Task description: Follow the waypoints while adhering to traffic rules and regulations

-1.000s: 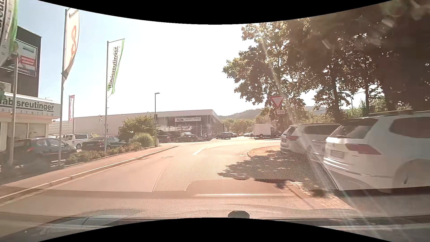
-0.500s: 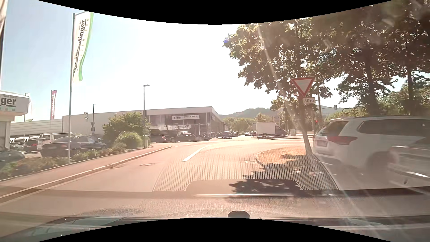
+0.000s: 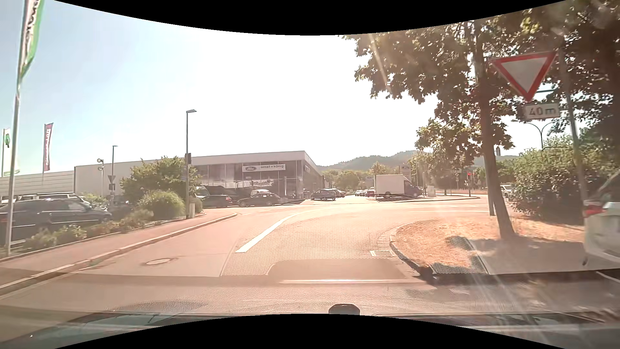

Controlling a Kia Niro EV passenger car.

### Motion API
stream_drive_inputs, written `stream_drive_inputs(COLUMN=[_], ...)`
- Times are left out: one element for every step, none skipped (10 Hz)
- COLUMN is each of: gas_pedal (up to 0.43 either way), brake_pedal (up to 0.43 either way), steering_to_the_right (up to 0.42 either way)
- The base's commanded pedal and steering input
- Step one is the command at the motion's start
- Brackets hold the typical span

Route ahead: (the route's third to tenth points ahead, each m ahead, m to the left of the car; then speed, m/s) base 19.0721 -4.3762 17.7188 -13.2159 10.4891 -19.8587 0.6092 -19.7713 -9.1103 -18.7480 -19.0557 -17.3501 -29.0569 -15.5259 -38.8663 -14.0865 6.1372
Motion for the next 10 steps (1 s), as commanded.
stream_drive_inputs(gas_pedal=[0.0,0.0,0.0,0.0,0.0,0.0,0.0,0.0,0.0,0.0], brake_pedal=[0.14,0.134,0.134,0.134,0.128,0.128,0.116,0.11,0.11,0.11], steering_to_the_right=[-0.002,-0.002,-0.002,-0.002,-0.001,0.006,0.018,0.032,0.056,0.084])
